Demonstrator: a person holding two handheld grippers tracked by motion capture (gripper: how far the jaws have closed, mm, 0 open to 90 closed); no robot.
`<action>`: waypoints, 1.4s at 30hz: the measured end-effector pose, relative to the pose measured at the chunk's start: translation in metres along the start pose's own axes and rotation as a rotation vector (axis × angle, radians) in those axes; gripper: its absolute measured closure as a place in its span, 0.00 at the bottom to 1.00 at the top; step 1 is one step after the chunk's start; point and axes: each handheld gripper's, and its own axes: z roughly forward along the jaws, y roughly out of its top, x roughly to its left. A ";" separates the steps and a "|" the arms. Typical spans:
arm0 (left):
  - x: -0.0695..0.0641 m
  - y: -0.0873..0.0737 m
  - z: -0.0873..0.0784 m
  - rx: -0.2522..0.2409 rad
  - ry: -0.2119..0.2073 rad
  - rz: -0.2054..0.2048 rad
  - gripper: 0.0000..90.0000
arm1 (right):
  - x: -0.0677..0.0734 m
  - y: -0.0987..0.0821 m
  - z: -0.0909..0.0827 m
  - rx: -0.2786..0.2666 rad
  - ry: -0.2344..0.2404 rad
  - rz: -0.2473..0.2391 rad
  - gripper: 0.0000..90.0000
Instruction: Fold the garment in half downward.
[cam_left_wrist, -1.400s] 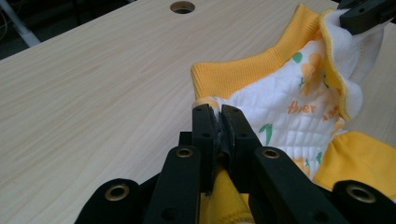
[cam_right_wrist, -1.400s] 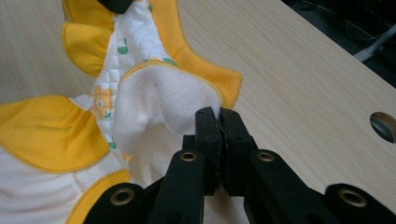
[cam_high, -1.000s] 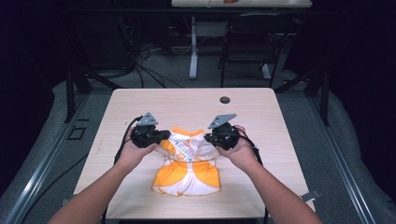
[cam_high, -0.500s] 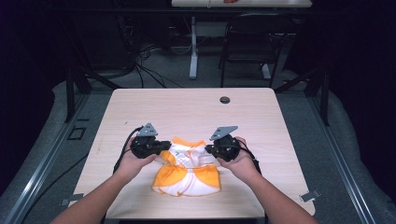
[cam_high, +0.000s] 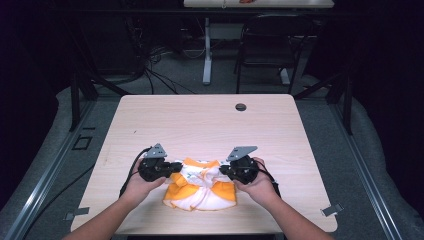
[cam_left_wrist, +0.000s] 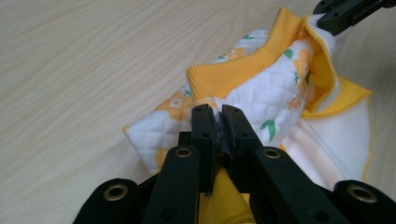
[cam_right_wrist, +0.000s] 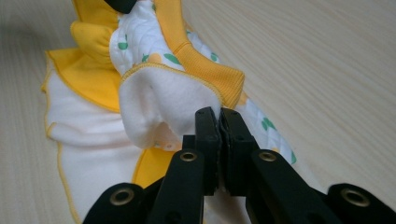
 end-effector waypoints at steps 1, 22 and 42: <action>-0.002 -0.002 0.000 0.001 -0.005 -0.005 0.93 | 0.001 -0.001 0.000 -0.001 0.000 0.003 0.95; -0.004 0.014 -0.016 -0.015 0.015 -0.039 0.85 | -0.001 0.002 -0.024 -0.078 0.005 0.093 0.81; -0.023 -0.002 -0.009 0.022 -0.058 -0.050 1.00 | 0.021 -0.001 -0.007 -0.023 0.082 0.048 0.99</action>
